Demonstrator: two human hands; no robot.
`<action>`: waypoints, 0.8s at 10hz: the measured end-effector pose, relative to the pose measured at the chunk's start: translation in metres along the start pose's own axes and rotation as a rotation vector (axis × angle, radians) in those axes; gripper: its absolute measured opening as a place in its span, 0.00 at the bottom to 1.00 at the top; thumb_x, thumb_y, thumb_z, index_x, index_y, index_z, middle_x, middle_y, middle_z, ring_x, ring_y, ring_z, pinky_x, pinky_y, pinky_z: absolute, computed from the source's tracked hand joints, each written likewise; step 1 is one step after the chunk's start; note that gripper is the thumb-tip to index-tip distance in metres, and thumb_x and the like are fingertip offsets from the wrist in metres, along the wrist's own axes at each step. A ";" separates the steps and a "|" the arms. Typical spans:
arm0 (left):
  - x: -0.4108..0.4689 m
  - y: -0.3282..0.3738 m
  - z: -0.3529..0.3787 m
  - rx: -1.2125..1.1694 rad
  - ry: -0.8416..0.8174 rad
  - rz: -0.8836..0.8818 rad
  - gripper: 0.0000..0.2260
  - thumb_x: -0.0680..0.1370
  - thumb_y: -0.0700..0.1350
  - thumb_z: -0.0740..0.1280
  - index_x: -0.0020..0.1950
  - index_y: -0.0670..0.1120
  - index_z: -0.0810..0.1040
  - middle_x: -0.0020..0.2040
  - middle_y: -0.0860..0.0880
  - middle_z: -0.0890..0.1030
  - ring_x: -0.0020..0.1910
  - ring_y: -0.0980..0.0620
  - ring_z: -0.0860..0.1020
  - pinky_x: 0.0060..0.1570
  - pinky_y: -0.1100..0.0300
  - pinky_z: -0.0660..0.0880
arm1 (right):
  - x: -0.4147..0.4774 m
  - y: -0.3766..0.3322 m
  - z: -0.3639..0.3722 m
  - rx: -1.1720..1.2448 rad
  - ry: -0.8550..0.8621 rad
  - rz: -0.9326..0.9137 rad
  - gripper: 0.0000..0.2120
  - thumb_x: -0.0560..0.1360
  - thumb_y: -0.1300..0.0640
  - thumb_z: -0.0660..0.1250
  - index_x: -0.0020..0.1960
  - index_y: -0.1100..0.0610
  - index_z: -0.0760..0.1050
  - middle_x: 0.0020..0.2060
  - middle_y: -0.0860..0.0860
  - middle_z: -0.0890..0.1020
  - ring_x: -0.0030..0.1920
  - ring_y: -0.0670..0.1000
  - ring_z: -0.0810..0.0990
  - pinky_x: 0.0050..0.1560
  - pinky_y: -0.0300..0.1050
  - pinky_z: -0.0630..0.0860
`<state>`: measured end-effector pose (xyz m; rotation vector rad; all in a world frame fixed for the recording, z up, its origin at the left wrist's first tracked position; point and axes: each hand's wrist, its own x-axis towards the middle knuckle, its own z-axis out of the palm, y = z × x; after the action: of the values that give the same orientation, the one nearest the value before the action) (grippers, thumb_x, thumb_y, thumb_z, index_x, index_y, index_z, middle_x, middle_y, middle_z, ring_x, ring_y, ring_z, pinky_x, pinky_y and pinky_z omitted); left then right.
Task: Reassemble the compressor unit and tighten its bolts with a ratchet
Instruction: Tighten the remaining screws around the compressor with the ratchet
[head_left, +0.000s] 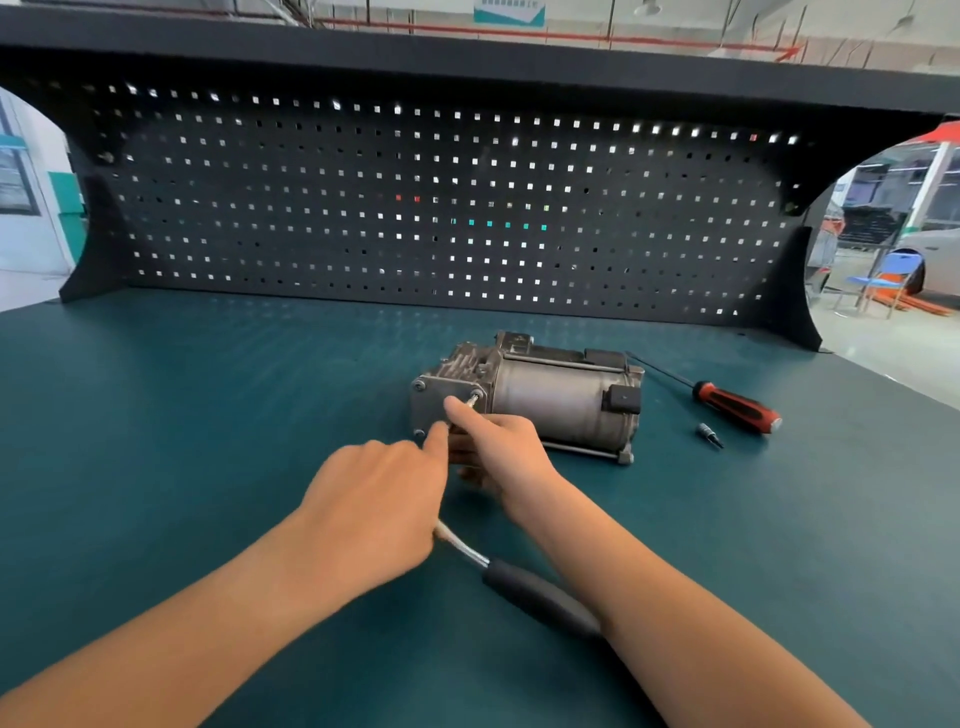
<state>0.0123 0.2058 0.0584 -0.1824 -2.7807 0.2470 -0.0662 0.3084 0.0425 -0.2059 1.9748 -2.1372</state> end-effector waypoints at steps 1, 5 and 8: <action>-0.007 -0.003 0.002 -0.796 -0.037 -0.167 0.12 0.77 0.46 0.63 0.59 0.56 0.68 0.38 0.54 0.81 0.36 0.55 0.78 0.35 0.61 0.72 | 0.001 0.000 0.001 0.103 -0.031 0.056 0.10 0.75 0.54 0.66 0.38 0.58 0.75 0.25 0.47 0.81 0.26 0.44 0.80 0.33 0.38 0.69; -0.006 0.002 -0.007 -1.401 -0.009 -0.471 0.11 0.75 0.36 0.60 0.52 0.46 0.78 0.27 0.49 0.74 0.21 0.54 0.69 0.22 0.65 0.64 | -0.001 0.001 -0.005 0.034 -0.044 0.049 0.12 0.75 0.48 0.65 0.37 0.55 0.77 0.30 0.47 0.83 0.30 0.44 0.81 0.35 0.39 0.70; -0.008 -0.005 0.004 -0.734 0.142 -0.163 0.19 0.75 0.45 0.63 0.66 0.55 0.69 0.43 0.56 0.80 0.40 0.56 0.78 0.40 0.61 0.73 | 0.000 -0.001 0.001 0.069 0.021 0.017 0.10 0.75 0.53 0.66 0.38 0.58 0.75 0.33 0.52 0.81 0.29 0.45 0.79 0.30 0.35 0.70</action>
<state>0.0180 0.1989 0.0527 -0.1368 -2.5927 -0.8008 -0.0657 0.3081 0.0438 -0.1550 1.9030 -2.2014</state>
